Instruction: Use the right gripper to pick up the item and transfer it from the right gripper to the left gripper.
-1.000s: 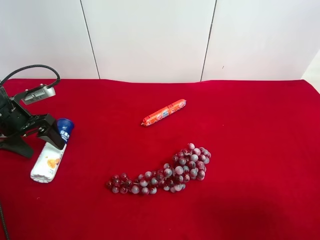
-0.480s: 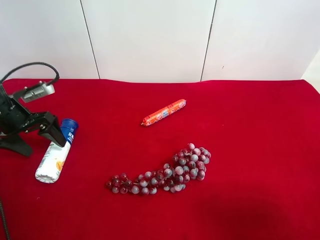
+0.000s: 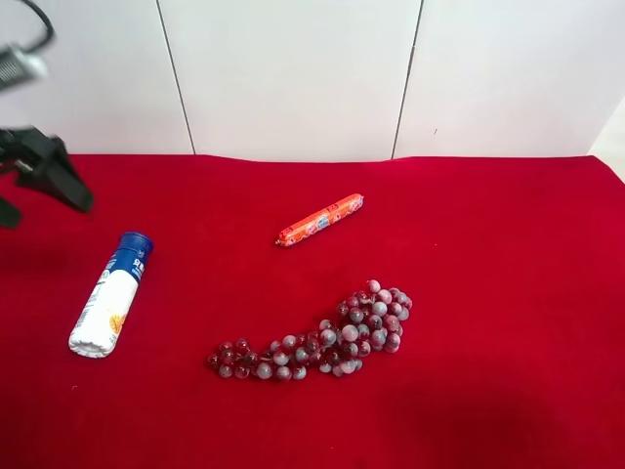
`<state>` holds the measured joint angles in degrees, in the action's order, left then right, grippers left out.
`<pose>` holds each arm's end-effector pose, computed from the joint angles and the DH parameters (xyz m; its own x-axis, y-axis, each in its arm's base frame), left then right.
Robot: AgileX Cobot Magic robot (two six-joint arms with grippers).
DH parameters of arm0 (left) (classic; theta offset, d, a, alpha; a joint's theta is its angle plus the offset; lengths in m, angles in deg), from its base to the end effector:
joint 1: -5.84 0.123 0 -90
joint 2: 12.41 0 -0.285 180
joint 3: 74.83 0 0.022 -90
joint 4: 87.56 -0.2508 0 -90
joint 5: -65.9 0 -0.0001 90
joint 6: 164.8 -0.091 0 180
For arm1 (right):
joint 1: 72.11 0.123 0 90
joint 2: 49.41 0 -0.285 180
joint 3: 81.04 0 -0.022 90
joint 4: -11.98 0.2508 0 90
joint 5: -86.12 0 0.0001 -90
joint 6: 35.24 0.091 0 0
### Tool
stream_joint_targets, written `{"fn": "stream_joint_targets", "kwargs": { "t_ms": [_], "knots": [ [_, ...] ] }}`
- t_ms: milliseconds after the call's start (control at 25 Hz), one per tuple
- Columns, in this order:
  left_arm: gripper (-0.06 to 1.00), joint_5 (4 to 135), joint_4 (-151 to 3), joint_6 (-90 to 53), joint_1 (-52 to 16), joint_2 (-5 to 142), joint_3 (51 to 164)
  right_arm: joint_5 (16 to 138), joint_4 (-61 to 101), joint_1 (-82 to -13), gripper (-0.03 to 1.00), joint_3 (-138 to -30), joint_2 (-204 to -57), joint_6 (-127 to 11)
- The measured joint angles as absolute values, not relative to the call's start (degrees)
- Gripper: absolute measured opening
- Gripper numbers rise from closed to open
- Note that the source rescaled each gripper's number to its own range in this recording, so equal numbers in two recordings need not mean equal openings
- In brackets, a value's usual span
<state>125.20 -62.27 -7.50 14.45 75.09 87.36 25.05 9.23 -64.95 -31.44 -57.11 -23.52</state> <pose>0.2634 0.0060 0.2822 -0.9328 0.0082 -0.3603 0.1226 0.9473 -0.2959 -0.0028 -0.0042 0.2719 -0.4792 0.1214 -0.8693 -0.0015 0.9903 0.1391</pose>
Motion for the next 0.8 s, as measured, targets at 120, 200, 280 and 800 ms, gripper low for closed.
{"fn": "stream_joint_targets", "kwargs": {
  "t_ms": [120, 200, 280, 800],
  "knots": [
    [1.00, 127.1, -63.7, -5.5, 14.5, 66.5, 87.5, 25.1, 9.2, -64.9, 1.00, -31.4, -57.1, -23.5],
    [1.00, 127.6, -64.5, -4.3, 14.5, 60.8, 87.5, 25.1, 9.2, -64.9, 1.00, -31.4, -57.1, -23.5],
    [1.00, 128.0, -65.2, -3.9, 14.5, 55.9, 87.5, 25.1, 9.2, -64.9, 1.00, -31.4, -57.1, -23.5],
    [1.00, 135.2, -68.4, 0.6, 14.5, 29.7, 87.2, 25.1, 9.2, -64.9, 1.00, -31.4, -57.1, -23.5]
  ]
}}
